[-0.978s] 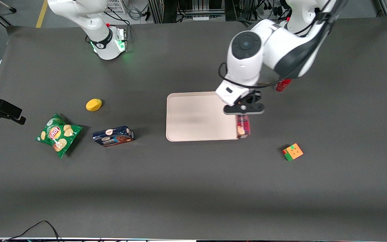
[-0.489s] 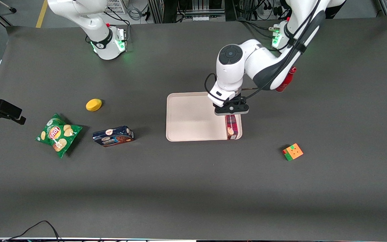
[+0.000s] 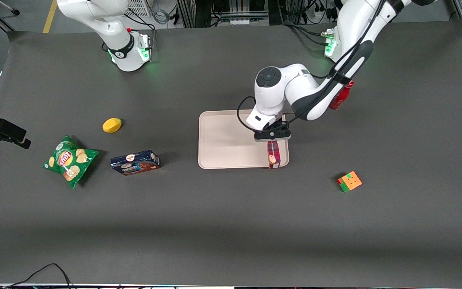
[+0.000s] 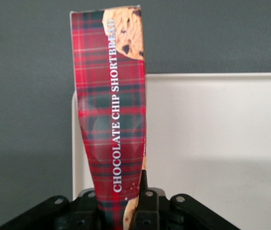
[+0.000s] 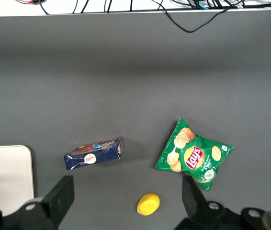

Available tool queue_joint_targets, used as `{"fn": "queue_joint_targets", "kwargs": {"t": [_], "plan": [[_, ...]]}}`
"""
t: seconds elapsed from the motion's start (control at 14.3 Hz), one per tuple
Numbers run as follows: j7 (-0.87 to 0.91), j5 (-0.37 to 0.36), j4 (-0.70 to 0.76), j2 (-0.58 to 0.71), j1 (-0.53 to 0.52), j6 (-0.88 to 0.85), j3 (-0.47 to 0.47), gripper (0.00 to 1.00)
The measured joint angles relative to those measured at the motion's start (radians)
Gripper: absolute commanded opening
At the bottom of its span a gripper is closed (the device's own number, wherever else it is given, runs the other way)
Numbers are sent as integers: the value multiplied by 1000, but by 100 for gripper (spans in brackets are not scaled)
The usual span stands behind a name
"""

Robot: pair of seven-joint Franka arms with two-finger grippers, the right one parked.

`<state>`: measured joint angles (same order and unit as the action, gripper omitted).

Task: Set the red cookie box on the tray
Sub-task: 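Lower the cookie box onto the tray and open the left gripper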

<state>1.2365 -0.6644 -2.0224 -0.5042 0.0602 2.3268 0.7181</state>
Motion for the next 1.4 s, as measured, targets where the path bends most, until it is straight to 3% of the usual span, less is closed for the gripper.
{"fn": "queue_joint_targets", "kwargs": {"t": [0.7, 0.77, 0.84, 0.98, 1.12, 1.4], "plan": [[18, -11, -21, -35, 15, 17, 1, 0], [20, -11, -24, -35, 17, 17, 1, 8], [22, -11, -26, -36, 18, 17, 1, 27], [25, -11, -28, -37, 18, 25, -1, 44], [26, -11, -27, -47, 13, 44, -9, 100], [27, -11, -21, -73, 3, 63, -21, 100]]}}
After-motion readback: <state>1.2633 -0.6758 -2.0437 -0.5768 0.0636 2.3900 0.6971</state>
